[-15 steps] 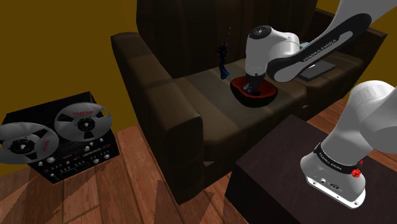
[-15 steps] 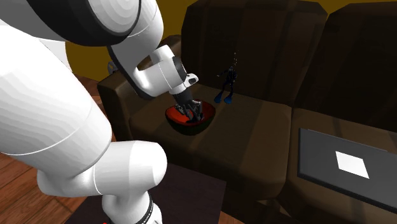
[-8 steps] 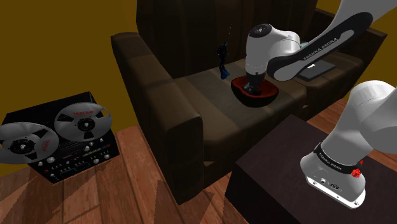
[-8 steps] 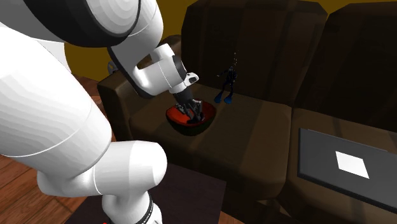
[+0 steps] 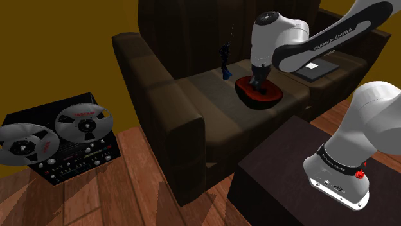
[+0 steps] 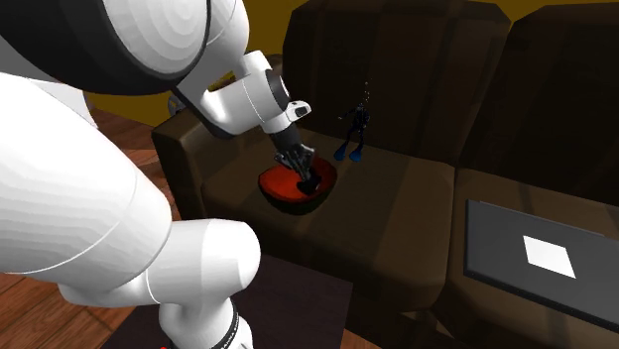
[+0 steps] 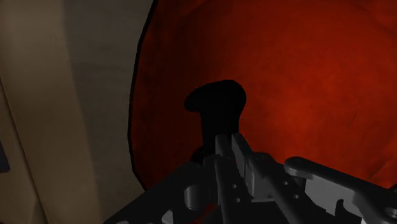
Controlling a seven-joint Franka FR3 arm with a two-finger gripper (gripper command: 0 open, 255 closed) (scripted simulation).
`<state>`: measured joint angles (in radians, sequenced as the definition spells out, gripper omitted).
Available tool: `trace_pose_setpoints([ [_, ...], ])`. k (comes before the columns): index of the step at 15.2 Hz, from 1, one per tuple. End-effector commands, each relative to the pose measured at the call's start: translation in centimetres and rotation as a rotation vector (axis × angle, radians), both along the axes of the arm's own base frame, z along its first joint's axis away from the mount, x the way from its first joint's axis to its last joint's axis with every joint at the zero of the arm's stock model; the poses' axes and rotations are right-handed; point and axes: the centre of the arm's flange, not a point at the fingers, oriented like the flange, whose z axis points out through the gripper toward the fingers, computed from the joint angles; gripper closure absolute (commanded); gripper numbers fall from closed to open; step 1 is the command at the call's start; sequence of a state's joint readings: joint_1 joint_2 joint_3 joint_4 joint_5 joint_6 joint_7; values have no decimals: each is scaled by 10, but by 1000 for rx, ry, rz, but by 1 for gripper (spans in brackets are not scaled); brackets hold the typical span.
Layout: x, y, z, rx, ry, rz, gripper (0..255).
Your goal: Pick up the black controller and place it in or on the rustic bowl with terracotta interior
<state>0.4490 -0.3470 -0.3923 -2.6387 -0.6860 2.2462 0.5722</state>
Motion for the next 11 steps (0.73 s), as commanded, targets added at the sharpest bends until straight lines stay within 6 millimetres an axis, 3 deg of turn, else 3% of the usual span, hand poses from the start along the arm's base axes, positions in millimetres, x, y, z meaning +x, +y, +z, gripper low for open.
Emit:
trace_pose_setpoints([
  [1, 0, 1, 11, 0, 1, -1, 255],
  [3, 0, 1, 10, 0, 0, 0, 255],
  [4, 0, 1, 10, 0, 0, 0, 0],
  [6, -14, -37, -8, 225, -93, 162, 0],
  [11, -10, -40, -29, 229, -95, 164, 0],
])
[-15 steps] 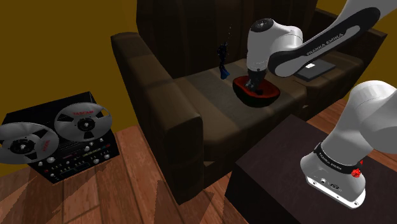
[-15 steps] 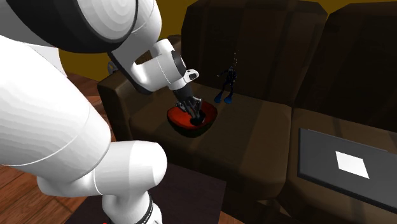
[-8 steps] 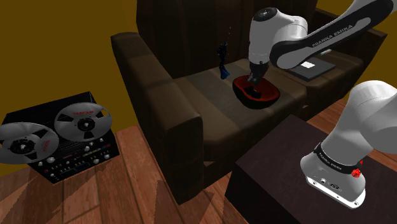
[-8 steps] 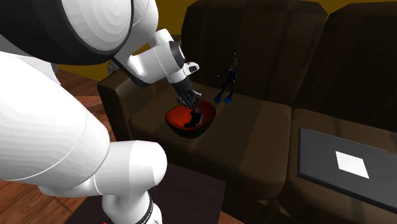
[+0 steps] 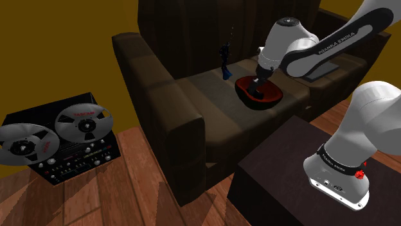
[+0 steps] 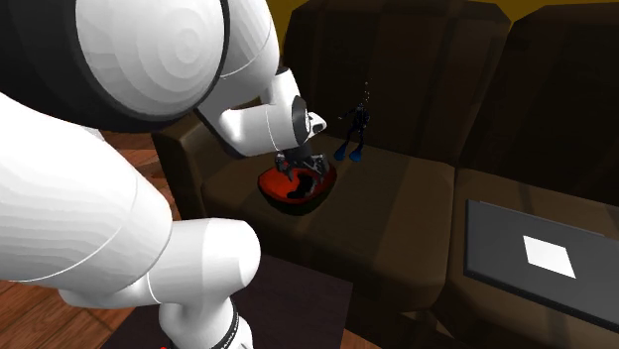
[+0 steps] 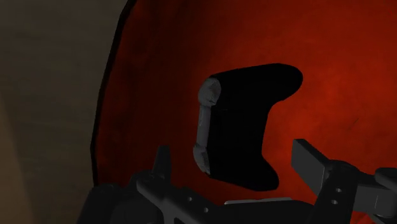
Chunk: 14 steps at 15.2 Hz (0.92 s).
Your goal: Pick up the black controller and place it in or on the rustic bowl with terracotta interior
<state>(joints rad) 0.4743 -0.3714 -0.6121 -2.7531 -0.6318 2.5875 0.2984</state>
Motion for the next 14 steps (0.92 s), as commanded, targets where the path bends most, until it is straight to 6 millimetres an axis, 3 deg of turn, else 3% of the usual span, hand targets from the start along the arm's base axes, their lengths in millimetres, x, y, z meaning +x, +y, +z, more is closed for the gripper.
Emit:
trace_pose_setpoints([
  [1, 2, -2, -10, 3, -3, 3, 0],
  [3, 4, -3, -23, 3, -3, 3, 0],
  [11, 4, -3, -23, 3, -3, 3, 0],
  [12, 5, -1, -23, 3, -3, 3, 255],
  [14, 8, -1, -27, 3, -3, 3, 255],
])
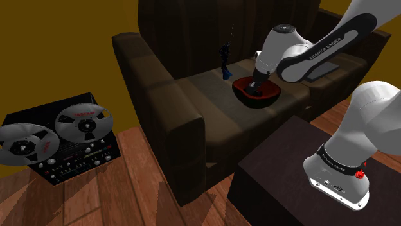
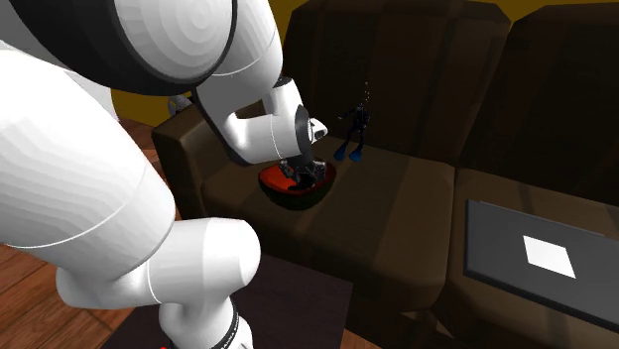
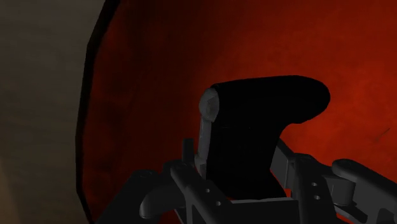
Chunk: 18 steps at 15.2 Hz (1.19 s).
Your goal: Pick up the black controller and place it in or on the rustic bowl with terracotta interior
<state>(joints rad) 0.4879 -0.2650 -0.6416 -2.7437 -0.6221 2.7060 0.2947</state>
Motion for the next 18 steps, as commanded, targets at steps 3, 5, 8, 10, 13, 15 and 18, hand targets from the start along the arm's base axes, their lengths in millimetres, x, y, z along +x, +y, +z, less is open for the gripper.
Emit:
trace_pose_setpoints([
  [3, -1, 0, -5, -3, 14, -1, 255],
  [5, 0, 1, -6, -3, 14, -1, 255],
  [8, -6, -2, 4, -2, 14, -1, 255],
  [10, -6, -2, 15, -2, 14, -1, 255],
  [13, -6, -2, 30, -2, 14, -1, 255],
  [15, -6, -2, 41, -2, 14, -1, 255],
  [18, -6, -2, 57, -2, 14, -1, 255],
])
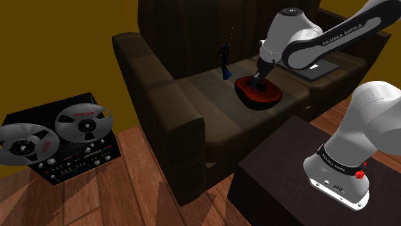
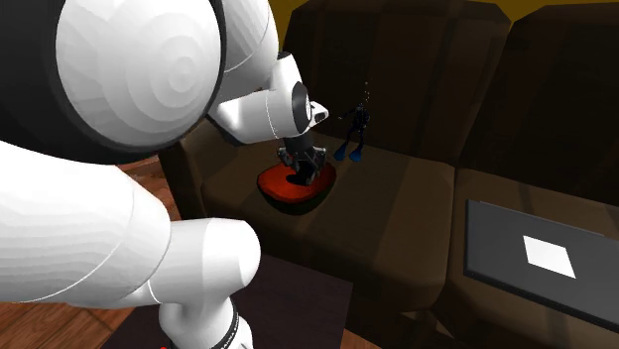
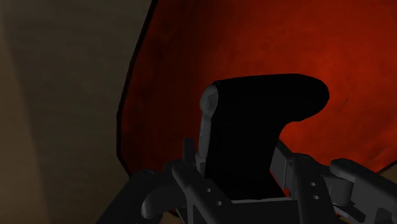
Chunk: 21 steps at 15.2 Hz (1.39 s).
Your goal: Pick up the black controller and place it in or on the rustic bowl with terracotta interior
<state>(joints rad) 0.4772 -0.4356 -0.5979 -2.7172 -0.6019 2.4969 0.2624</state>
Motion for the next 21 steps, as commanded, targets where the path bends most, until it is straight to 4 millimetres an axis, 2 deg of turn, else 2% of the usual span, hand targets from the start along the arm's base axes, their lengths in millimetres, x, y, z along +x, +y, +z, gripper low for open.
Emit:
trace_pose_setpoints([
  [1, 0, 0, 11, 0, 0, 0, 255],
  [17, 0, 0, 95, 0, 0, 0, 255],
  [18, -10, 7, 100, 0, 0, 0, 255],
  [19, -14, 9, 102, 0, 0, 0, 255],
  [21, -14, 9, 91, 0, 0, 0, 255],
])
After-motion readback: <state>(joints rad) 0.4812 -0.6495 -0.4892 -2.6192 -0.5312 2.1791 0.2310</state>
